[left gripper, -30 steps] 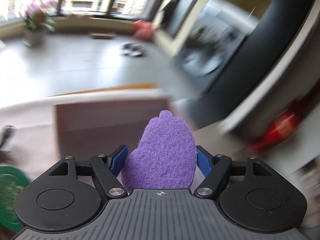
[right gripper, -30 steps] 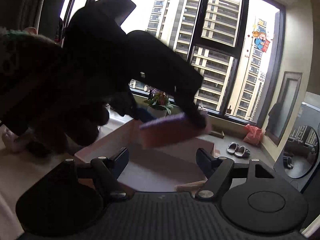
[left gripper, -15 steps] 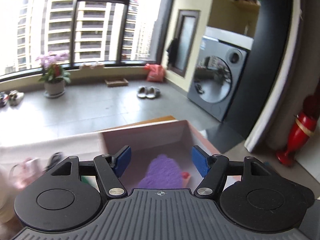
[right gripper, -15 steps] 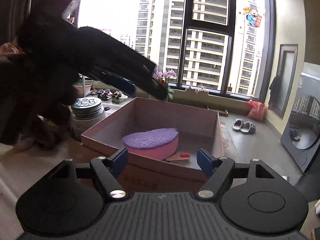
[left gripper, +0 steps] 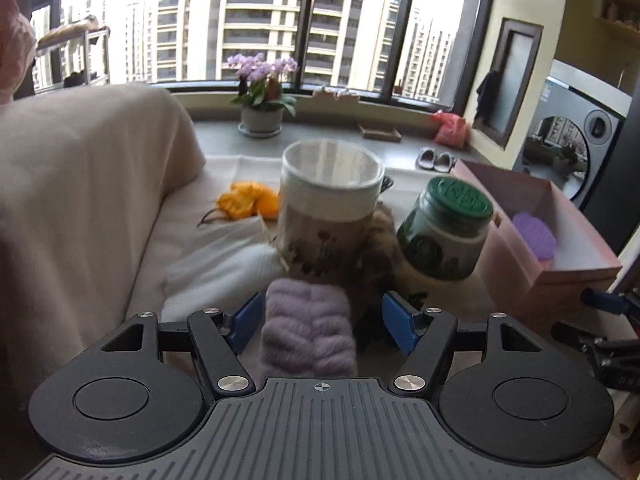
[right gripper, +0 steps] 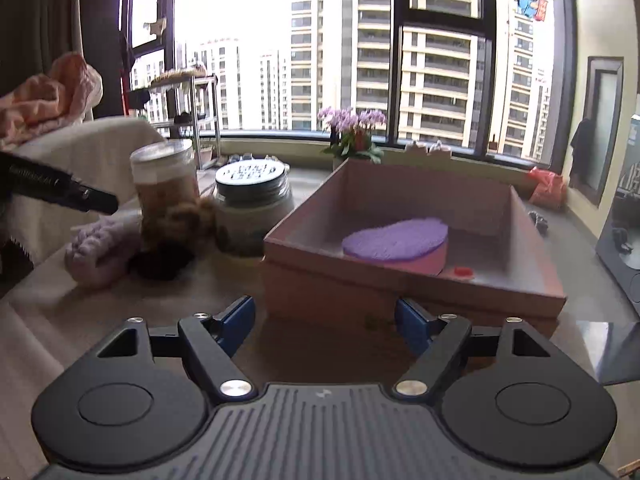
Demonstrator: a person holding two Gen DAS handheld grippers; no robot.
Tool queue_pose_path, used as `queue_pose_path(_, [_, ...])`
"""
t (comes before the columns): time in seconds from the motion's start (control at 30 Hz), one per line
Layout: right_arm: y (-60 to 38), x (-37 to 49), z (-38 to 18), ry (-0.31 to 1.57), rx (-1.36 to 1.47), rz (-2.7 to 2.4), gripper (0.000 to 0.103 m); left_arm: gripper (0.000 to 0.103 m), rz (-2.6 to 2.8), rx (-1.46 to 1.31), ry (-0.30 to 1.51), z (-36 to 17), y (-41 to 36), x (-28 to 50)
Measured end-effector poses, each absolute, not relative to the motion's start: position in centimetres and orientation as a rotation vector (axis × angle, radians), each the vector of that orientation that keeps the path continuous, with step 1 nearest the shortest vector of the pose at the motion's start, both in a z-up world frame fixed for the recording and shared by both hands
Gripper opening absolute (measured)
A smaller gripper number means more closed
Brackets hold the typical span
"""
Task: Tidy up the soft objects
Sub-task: 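Grasp the lavender fluffy towel roll with the left gripper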
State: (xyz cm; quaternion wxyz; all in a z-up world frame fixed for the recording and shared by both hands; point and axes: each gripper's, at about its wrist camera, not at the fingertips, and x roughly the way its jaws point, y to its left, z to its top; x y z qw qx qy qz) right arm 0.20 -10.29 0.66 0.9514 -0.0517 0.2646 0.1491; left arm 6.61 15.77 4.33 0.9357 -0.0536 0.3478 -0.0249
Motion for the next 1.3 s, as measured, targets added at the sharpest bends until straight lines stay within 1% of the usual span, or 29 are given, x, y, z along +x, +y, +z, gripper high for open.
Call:
queue_pose_path(0.13, [-9.9,0.2,0.1,0.58,-0.124,0.289,0.077,0.072,-0.054,-0.144,0.749,2.2,16.2,6.9])
queue_pose_path(0.27, [-9.3,0.2,0.3,0.611,-0.149,0.283,0.077,0.072,-0.076,-0.143,0.745,0.8,16.0,6.5])
queue_pose_path(0.33, [-8.6,0.0,0.4,0.609,-0.173,0.295,0.077,0.065,-0.073,-0.114,0.731,0.5,16.5,5.4])
queue_pose_path(0.37, [-8.2,-0.1,0.6,0.604,-0.185,0.305,0.077,0.056,-0.066,-0.109,0.723,0.5,16.6,5.0])
queue_pose_path(0.4, [-7.8,-0.4,1.1,0.595,-0.198,0.319,0.077,0.055,-0.059,-0.115,0.714,0.5,17.0,4.6])
queue_pose_path(0.57, [-3.9,-0.5,2.0,0.568,-0.283,0.429,0.077,0.055,-0.078,-0.26,0.676,1.0,19.7,2.0])
queue_pose_path(0.73, [1.1,1.0,2.1,0.574,-0.336,0.56,0.078,0.055,-0.04,-0.275,0.616,1.3,20.8,-0.4])
queue_pose_path(0.83, [3.5,2.6,1.4,0.59,-0.358,0.595,0.078,0.055,-0.03,-0.295,0.632,0.3,21.2,-0.6])
queue_pose_path(1.0, [5.0,6.1,0.3,0.655,-0.319,0.587,0.077,0.054,-0.038,-0.288,0.604,0.0,21.2,-1.2])
queue_pose_path(1.03, [5.1,6.8,0.1,0.678,-0.303,0.588,0.076,0.054,-0.039,-0.292,0.602,0.0,21.3,-1.2])
queue_pose_path(1.07, [5.3,7.4,-0.1,0.704,-0.291,0.586,0.064,0.054,-0.039,-0.294,0.6,0.0,21.3,-1.3])
queue_pose_path(1.1, [5.3,7.7,-0.3,0.726,-0.28,0.583,0.054,0.055,-0.04,-0.296,0.599,0.0,21.3,-1.3])
queue_pose_path(1.13, [5.1,7.9,-0.2,0.74,-0.266,0.593,0.049,0.055,-0.04,-0.297,0.597,0.0,21.3,-1.4])
queue_pose_path(1.3, [4.0,6.1,1.1,0.722,-0.272,0.575,0.047,0.055,-0.029,-0.275,0.604,0.1,21.0,-1.3])
